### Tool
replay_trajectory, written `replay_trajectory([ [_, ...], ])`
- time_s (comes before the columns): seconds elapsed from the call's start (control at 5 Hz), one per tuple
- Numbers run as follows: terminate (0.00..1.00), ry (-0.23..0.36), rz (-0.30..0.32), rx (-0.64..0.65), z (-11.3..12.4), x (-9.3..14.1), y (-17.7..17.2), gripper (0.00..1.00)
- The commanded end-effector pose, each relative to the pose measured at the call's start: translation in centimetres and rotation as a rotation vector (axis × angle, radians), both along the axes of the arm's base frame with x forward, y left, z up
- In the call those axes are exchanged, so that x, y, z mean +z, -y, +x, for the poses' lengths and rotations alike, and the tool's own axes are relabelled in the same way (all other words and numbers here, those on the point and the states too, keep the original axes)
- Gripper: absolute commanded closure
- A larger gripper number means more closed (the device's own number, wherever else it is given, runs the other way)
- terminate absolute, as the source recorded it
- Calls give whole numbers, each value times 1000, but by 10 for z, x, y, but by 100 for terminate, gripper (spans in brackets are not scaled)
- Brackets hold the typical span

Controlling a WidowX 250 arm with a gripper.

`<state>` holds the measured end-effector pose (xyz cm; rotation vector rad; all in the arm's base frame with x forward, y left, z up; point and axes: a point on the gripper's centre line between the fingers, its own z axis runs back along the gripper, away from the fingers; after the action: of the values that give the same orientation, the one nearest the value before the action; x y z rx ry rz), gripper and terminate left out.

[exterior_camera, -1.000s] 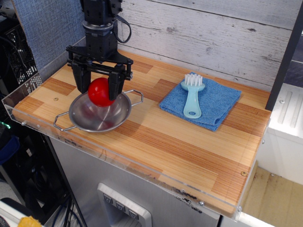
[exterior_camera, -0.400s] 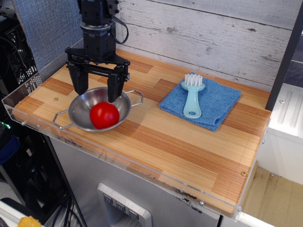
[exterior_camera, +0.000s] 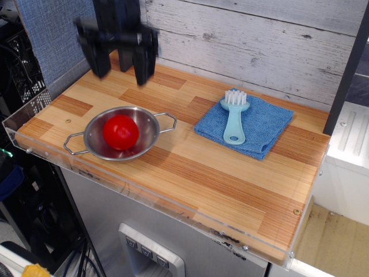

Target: Place the red object inside the silver pot.

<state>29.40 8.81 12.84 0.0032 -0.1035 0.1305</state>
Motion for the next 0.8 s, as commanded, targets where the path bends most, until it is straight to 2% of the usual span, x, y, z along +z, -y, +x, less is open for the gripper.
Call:
replay_trajectory([
  [0.0,0,98,36,-16,11,29,0,0],
  [0.2,0,83,37,-54,14,25,3,0],
  [0.4,0,45,41,-143,18,20,4,0],
  [0.6,0,45,41,-143,18,20,4,0],
])
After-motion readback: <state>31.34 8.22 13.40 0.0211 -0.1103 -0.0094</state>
